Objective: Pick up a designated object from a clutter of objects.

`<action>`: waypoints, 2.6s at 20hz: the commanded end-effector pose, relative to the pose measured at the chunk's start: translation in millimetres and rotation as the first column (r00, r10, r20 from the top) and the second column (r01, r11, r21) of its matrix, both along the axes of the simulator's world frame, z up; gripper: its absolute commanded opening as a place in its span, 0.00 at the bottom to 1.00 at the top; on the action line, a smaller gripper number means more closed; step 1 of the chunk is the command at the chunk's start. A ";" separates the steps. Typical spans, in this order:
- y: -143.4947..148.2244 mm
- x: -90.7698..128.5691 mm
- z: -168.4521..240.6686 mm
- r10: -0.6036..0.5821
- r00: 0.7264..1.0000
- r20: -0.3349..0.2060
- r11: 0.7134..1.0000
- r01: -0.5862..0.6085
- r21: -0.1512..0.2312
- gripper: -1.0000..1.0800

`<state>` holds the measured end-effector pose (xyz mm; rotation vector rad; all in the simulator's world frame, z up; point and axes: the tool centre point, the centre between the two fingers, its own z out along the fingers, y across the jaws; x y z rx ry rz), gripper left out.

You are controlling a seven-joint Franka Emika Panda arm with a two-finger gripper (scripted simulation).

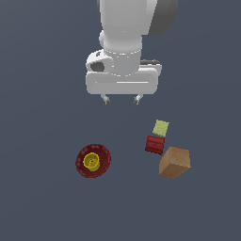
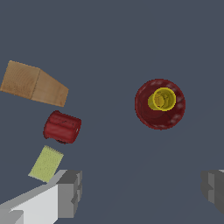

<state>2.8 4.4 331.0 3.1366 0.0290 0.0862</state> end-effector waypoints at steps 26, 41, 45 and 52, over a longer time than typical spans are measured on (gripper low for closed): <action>-20.2 21.2 -21.9 0.032 0.999 0.011 0.996 -0.033 0.081 0.62; -53.7 58.5 -88.1 0.154 0.984 0.090 0.956 -0.171 0.240 0.62; -65.6 66.9 -106.5 0.173 0.977 0.127 0.940 -0.202 0.276 0.62; -88.9 79.4 -138.6 0.190 0.961 0.202 0.912 -0.249 0.327 0.62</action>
